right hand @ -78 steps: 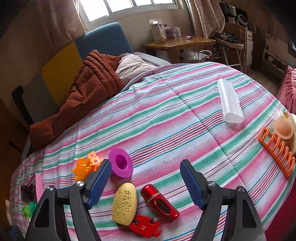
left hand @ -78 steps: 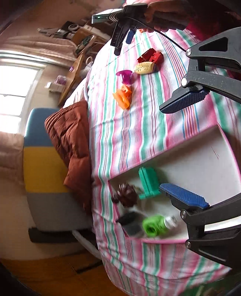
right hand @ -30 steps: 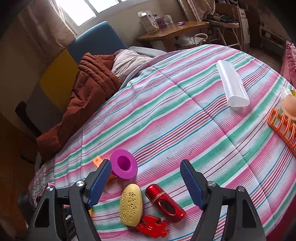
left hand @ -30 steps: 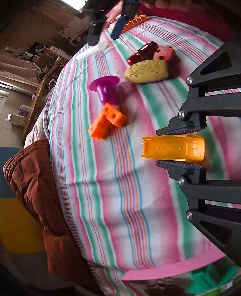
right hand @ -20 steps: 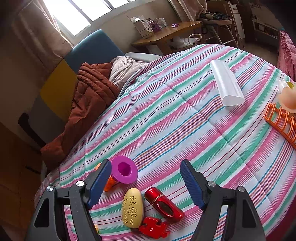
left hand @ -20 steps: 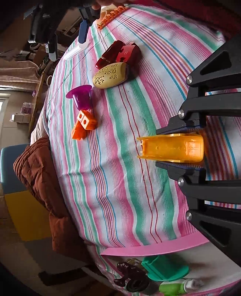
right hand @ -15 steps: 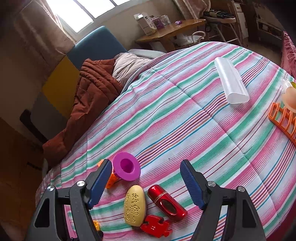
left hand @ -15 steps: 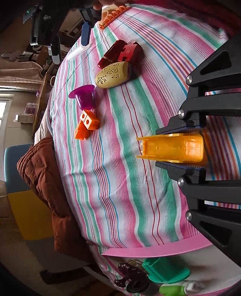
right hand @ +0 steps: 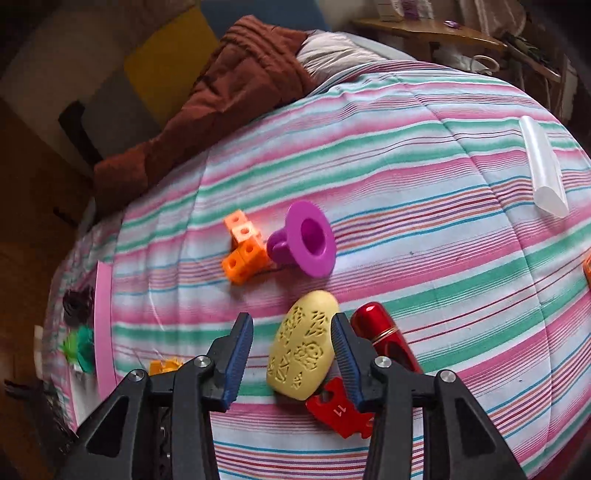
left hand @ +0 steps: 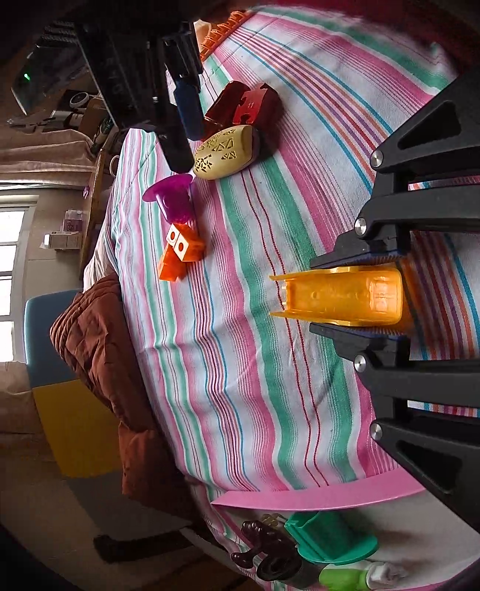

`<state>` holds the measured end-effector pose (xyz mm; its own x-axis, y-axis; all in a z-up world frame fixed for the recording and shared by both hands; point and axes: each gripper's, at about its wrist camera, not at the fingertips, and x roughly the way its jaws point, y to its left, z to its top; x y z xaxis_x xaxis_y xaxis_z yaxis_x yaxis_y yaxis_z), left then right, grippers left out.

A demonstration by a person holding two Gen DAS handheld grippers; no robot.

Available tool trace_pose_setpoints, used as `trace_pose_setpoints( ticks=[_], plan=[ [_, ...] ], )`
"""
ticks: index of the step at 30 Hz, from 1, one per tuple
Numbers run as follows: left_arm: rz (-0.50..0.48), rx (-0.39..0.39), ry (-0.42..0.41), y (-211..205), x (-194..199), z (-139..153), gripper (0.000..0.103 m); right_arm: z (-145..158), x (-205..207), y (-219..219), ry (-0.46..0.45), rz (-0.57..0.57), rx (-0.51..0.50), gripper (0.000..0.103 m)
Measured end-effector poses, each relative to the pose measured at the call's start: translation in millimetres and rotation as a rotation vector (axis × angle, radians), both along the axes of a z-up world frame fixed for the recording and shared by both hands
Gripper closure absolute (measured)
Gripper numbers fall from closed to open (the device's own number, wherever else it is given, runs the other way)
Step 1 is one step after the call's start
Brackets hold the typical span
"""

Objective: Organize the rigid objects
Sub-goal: 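Carry the orange chute toward the tray with the left gripper while the right gripper grasps the yellow egg, then lower the orange chute beside the green diffuser and open the left gripper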

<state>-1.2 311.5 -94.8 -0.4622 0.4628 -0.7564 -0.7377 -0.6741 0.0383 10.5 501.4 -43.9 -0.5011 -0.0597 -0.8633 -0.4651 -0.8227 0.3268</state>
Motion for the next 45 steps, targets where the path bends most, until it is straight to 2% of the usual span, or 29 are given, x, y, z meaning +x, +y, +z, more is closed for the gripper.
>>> trace_pose_setpoints(
  ticks=[2, 8, 9, 10, 12, 16, 20, 22, 27, 32, 37, 39, 45],
  plan=[
    [0.001, 0.005, 0.0, -0.7, 0.1, -0.4, 0.076, -6.4, -3.4, -5.9, -0.045, 0.017, 0.035, 0.05],
    [0.003, 0.015, 0.005, -4.3, 1.7, -2.2, 0.076, -27.7, -14.6, -8.7, -0.132, 0.036, 0.048, 0.05],
    [0.003, 0.018, 0.004, -4.6, 1.4, -2.2, 0.076, -28.8, -17.8, -12.2, -0.14, 0.053, 0.083, 0.05],
    [0.003, 0.02, 0.004, -5.2, 2.1, -2.3, 0.076, -28.8, -21.0, -16.1, -0.147, 0.072, 0.124, 0.058],
    [0.003, 0.023, 0.003, -5.5, 2.1, -2.5, 0.076, -32.2, -25.3, -24.1, -0.16, 0.098, 0.18, 0.061],
    [0.004, 0.028, -0.002, -6.2, 2.1, -2.6, 0.076, -37.1, -26.6, -34.5, -0.163, 0.146, 0.256, 0.061],
    [0.023, 0.04, -0.053, -9.6, -2.7, 1.2, 0.077, -40.0, -25.5, -38.8, -0.149, 0.171, 0.296, 0.061],
    [0.027, 0.039, -0.083, -11.6, -1.1, 7.6, 0.077, -41.2, -26.1, -44.2, -0.15, 0.192, 0.341, 0.061],
    [-0.003, 0.081, -0.076, -21.0, 17.0, 33.7, 0.077, -40.2, -29.7, -49.7, -0.147, 0.214, 0.388, 0.062],
    [0.004, 0.134, -0.066, -46.4, 29.4, 66.6, 0.077, -37.6, -25.8, -48.1, -0.142, 0.208, 0.378, 0.062],
    [0.103, 0.186, -0.082, -97.5, 17.8, 91.4, 0.077, -38.1, -25.4, -54.9, -0.145, 0.233, 0.435, 0.062],
    [0.166, 0.184, -0.081, -122.6, 9.3, 95.6, 0.077, -38.1, -24.9, -55.4, -0.145, 0.234, 0.441, 0.062],
    [0.374, 0.13, -0.155, -192.1, -30.0, 71.2, 0.077, -35.9, -23.4, -57.8, -0.146, 0.236, 0.448, 0.062]
  ],
)
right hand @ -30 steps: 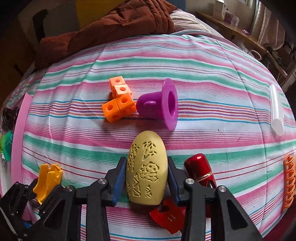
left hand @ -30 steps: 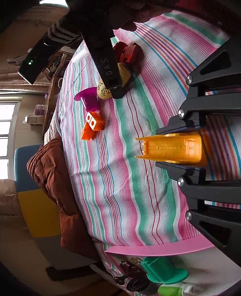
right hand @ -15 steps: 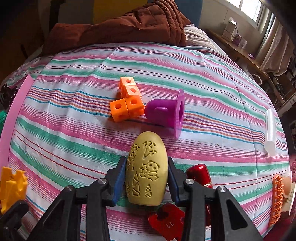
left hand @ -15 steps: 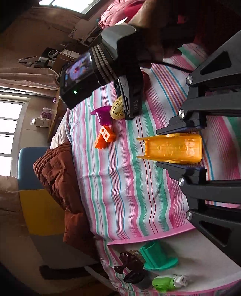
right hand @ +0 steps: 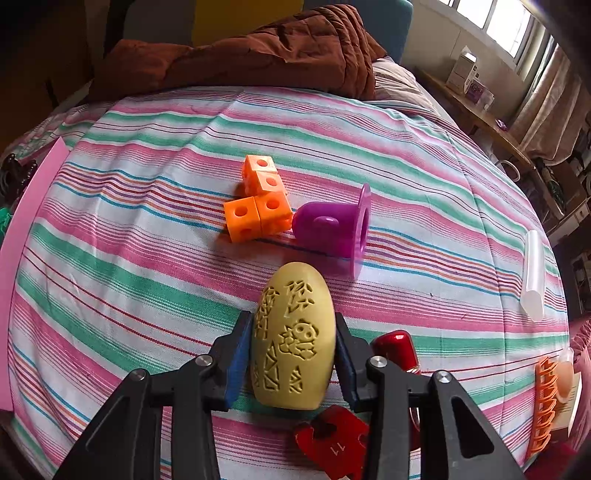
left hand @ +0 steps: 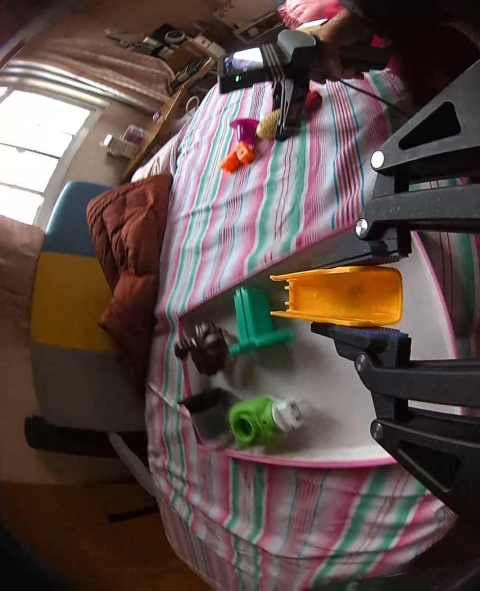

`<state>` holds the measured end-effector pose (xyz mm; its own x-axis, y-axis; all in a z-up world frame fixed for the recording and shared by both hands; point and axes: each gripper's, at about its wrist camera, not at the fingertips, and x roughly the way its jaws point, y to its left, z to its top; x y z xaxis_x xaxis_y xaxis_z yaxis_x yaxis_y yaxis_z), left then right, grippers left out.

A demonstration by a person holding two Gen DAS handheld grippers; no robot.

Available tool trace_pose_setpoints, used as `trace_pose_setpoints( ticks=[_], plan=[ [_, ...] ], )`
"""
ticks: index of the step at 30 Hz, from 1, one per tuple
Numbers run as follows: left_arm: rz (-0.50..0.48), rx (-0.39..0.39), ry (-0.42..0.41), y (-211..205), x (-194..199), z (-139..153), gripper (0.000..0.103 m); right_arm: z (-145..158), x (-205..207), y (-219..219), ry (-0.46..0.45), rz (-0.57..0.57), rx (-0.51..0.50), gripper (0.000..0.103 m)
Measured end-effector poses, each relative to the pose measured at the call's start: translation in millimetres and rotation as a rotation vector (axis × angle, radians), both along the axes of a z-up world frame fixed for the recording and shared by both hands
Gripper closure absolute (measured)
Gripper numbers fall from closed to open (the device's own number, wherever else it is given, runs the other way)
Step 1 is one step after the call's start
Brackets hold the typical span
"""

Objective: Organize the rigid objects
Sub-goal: 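Lower the orange chute beside the green diffuser and open the left gripper, then carry the yellow egg into the tray and open the right gripper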

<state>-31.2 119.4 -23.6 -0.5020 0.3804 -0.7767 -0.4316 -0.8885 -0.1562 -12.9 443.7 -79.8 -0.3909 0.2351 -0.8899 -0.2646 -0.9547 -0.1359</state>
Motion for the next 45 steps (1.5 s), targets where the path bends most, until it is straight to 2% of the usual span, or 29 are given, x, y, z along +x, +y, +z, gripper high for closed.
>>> trace_pose_setpoints(
  ticks=[2, 6, 15, 20, 23, 25, 29, 34, 38, 45],
  plan=[
    [0.061, -0.027, -0.042, -18.9, -8.8, -12.9, 0.077, 0.8, 0.6, -0.6, 0.0, 0.001, 0.001, 0.062],
    [0.107, -0.092, -0.119, -39.3, -22.9, -38.4, 0.077, -0.2, -1.6, 1.8, 0.0, -0.001, -0.004, 0.062],
    [0.138, -0.177, -0.13, -39.3, -53.0, -61.9, 0.076, -0.8, -0.4, 0.5, 0.0, -0.001, -0.005, 0.062],
    [0.136, -0.172, -0.096, -39.8, -63.5, -59.8, 0.075, -1.1, -0.9, 0.6, 0.0, -0.002, -0.005, 0.062],
    [0.134, -0.169, -0.071, -39.7, -58.6, -53.4, 0.07, -1.0, -1.3, -0.6, 0.001, -0.001, -0.001, 0.062],
    [0.139, -0.167, -0.04, -41.0, -50.4, -47.0, 0.05, -1.1, -1.1, -1.6, 0.001, 0.001, 0.003, 0.062],
    [0.146, -0.165, 0.044, -48.6, -29.8, -29.0, 0.038, -1.7, -0.9, -5.1, 0.003, 0.01, 0.023, 0.062],
    [0.168, -0.149, 0.109, -54.3, -7.6, -12.1, 0.037, -1.5, -1.9, -5.8, 0.004, 0.011, 0.044, 0.062],
    [0.173, -0.111, 0.117, -61.4, 1.4, -2.5, 0.032, -0.8, -0.9, -4.8, 0.006, 0.001, 0.027, 0.062],
    [0.201, -0.079, 0.122, -71.2, 12.7, 4.5, 0.032, 0.0, 1.7, -5.9, 0.01, -0.009, -0.03, 0.062]
  ],
)
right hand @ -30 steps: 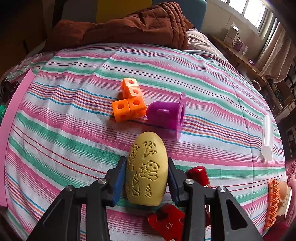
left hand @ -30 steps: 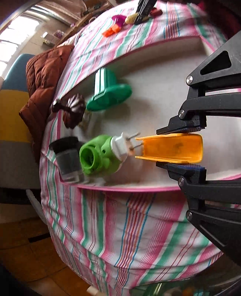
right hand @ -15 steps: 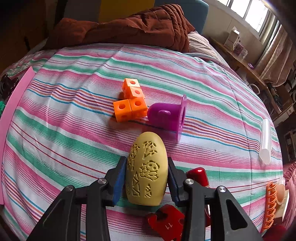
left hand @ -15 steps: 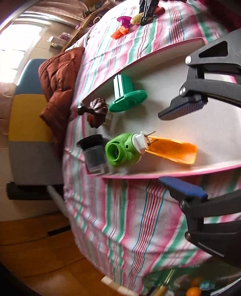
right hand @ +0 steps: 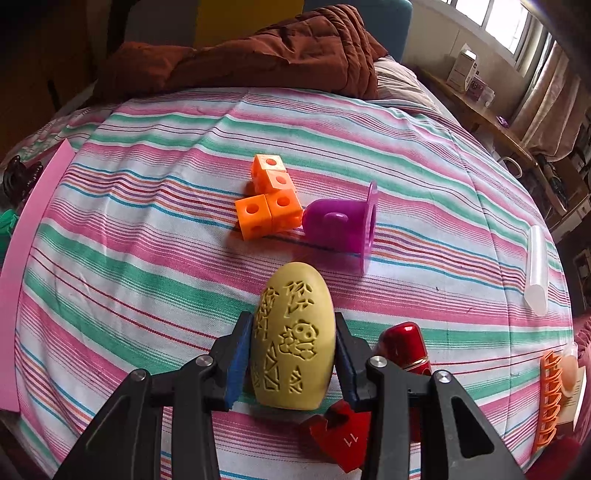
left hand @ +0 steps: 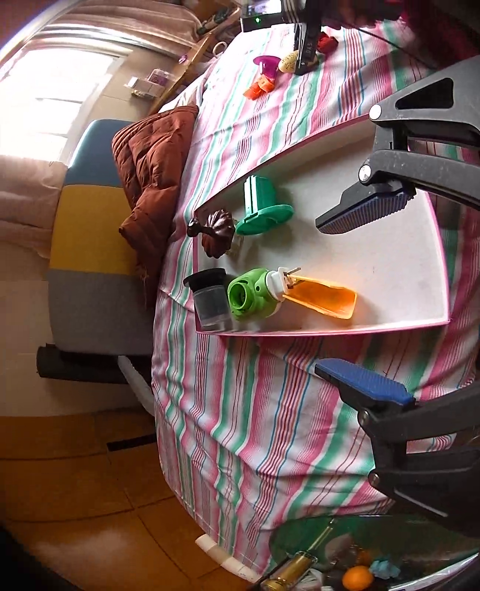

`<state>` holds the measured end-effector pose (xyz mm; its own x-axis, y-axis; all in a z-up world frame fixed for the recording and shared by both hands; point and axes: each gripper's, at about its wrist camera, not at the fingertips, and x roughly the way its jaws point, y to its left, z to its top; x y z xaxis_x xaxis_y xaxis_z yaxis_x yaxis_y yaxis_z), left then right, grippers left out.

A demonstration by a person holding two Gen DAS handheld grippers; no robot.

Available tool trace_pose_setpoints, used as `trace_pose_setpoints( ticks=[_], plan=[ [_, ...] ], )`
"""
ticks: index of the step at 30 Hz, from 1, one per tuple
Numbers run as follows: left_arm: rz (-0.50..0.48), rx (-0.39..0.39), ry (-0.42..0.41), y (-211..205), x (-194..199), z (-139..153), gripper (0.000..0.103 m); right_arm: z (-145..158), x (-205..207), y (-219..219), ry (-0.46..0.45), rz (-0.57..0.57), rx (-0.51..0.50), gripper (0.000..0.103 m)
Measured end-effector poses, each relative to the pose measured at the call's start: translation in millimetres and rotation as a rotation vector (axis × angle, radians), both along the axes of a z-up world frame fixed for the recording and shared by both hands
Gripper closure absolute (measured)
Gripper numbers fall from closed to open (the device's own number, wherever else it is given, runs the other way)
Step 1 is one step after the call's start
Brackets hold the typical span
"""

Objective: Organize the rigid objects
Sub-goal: 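Carry the yellow egg into the tray and open the right gripper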

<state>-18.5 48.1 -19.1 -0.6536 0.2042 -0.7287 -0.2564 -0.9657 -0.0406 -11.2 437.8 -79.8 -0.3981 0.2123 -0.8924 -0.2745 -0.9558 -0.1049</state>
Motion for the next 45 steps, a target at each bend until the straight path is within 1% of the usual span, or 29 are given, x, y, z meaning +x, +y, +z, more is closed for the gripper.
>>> trace_pose_setpoints(
  ticks=[4, 8, 14, 17, 19, 23, 26, 30, 33, 36, 38, 41, 42, 45],
  plan=[
    [0.021, 0.008, 0.001, -6.5, 2.6, 0.6, 0.032, 0.3, 0.6, 3.0, -0.002, -0.026, -0.038, 0.062],
    [0.037, 0.022, -0.008, -12.9, 2.0, -2.1, 0.032, 1.9, 2.5, -0.2, -0.016, -0.031, -0.102, 0.062],
    [0.051, 0.022, -0.009, -18.6, 3.1, -5.8, 0.032, 6.1, 10.1, -34.0, -0.044, 0.045, -0.141, 0.062],
    [0.06, 0.025, -0.009, -22.2, 2.5, -6.9, 0.032, 9.6, 11.6, -48.2, -0.032, 0.059, -0.183, 0.062],
    [0.069, 0.028, -0.012, -26.1, 3.0, -8.5, 0.032, 16.2, 13.7, -61.3, 0.003, 0.069, -0.209, 0.062],
    [0.092, 0.031, -0.014, -33.7, 2.4, -11.1, 0.032, 40.1, 13.7, -92.0, 0.093, 0.13, -0.223, 0.062],
    [0.11, 0.04, -0.012, -39.5, 2.4, -11.8, 0.032, 59.8, 10.2, -116.5, 0.155, 0.189, -0.251, 0.062],
    [0.126, 0.043, -0.015, -45.5, 2.9, -14.1, 0.032, 77.8, -2.0, -164.2, 0.175, 0.321, -0.28, 0.062],
    [0.131, 0.046, -0.025, -48.5, 2.2, -15.6, 0.032, 85.2, -11.6, -209.0, 0.166, 0.422, -0.297, 0.062],
    [0.135, 0.045, -0.02, -51.6, 3.1, -15.1, 0.032, 80.4, -23.4, -250.4, 0.124, 0.51, -0.312, 0.062],
    [0.141, 0.046, -0.02, -54.3, 3.2, -15.2, 0.032, 68.6, -36.4, -273.6, 0.08, 0.533, -0.294, 0.062],
    [0.147, 0.046, -0.022, -58.9, 3.8, -16.2, 0.032, 46.6, -59.6, -288.5, 0.019, 0.495, -0.294, 0.062],
    [0.15, 0.042, -0.023, -60.3, 3.7, -16.8, 0.032, 42.5, -66.8, -290.8, 0.019, 0.469, -0.278, 0.062],
    [0.162, 0.038, -0.028, -64.0, 2.8, -19.4, 0.032, 33.4, -81.6, -289.0, 0.035, 0.41, -0.292, 0.062]
  ],
)
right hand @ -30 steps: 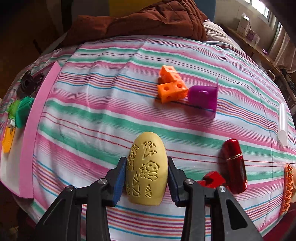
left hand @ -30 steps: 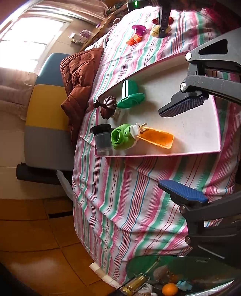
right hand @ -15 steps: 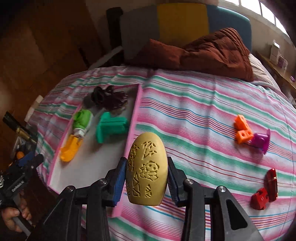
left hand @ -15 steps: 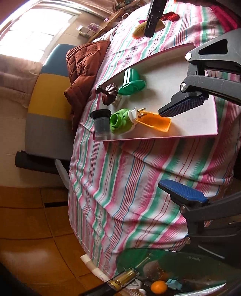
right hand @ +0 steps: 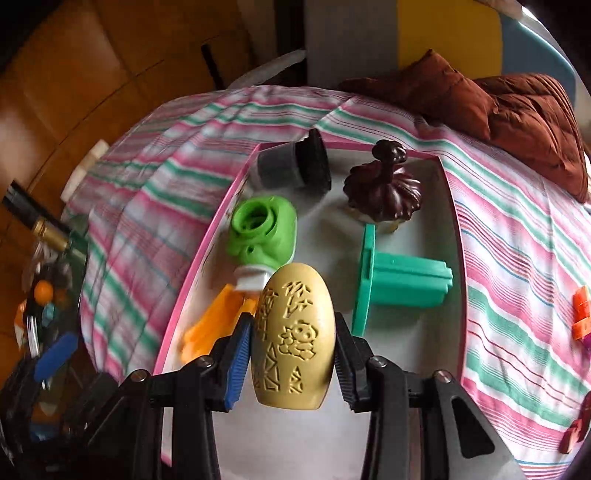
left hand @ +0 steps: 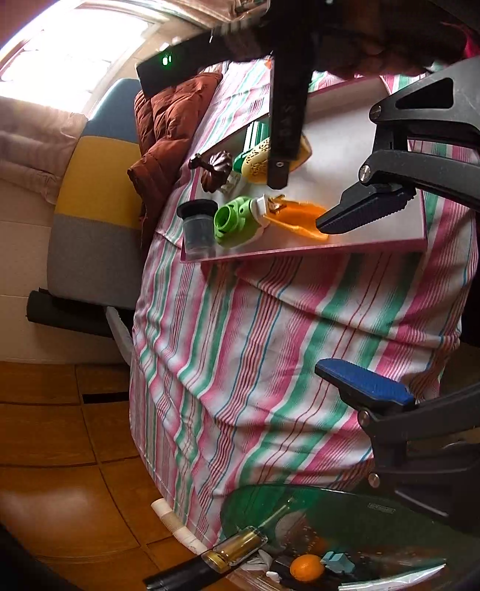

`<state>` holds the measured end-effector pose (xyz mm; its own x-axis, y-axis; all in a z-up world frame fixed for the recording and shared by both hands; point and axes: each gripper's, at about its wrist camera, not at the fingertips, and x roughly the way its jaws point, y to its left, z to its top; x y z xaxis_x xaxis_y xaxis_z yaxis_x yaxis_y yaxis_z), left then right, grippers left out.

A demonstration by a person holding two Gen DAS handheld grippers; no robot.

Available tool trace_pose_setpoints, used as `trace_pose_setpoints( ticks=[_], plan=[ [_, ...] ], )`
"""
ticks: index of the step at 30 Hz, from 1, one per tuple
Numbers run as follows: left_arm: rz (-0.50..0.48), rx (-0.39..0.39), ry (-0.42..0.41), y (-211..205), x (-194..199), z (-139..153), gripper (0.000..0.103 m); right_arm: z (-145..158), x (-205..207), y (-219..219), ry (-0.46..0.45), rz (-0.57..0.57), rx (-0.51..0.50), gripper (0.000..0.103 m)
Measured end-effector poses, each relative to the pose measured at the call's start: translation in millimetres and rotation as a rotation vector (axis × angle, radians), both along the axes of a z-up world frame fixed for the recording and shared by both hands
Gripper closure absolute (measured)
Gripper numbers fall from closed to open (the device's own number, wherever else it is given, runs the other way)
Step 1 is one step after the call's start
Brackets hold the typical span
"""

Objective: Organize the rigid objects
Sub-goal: 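Carry the yellow egg into the tray and open the right gripper, then move both grippers back toward the remaining toys on the bedspread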

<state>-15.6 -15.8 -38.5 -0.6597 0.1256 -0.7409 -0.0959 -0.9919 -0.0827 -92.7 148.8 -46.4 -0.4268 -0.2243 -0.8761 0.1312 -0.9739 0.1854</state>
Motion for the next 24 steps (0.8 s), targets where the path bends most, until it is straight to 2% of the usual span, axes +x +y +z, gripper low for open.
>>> trace_pose_setpoints(
  ticks=[4, 7, 9, 14, 20, 24],
  plan=[
    [0.016, 0.014, -0.013, -3.2, -5.4, -2.2, 0.032, -9.5, -5.0, 4.0, -0.003, -0.02, 0.026, 0.061],
    [0.02, 0.023, -0.006, -3.0, -4.6, -0.6, 0.032, -3.8, 1.0, 15.2, 0.008, -0.031, -0.016, 0.061],
    [0.014, 0.022, -0.006, -2.2, -2.5, -0.6, 0.032, 6.7, 10.3, 21.6, 0.049, -0.025, -0.038, 0.055],
    [-0.002, 0.0, -0.008, 1.6, 2.2, -0.3, 0.032, 34.2, 30.7, 43.8, 0.149, -0.037, -0.069, 0.055],
    [-0.001, -0.02, -0.013, 5.8, 1.0, 0.9, 0.032, 53.5, 51.9, 85.7, 0.215, -0.119, -0.028, 0.055],
    [-0.018, -0.026, -0.003, 10.8, 2.9, 4.8, 0.032, 58.4, 67.1, 123.1, 0.224, -0.185, 0.009, 0.055]
  ],
)
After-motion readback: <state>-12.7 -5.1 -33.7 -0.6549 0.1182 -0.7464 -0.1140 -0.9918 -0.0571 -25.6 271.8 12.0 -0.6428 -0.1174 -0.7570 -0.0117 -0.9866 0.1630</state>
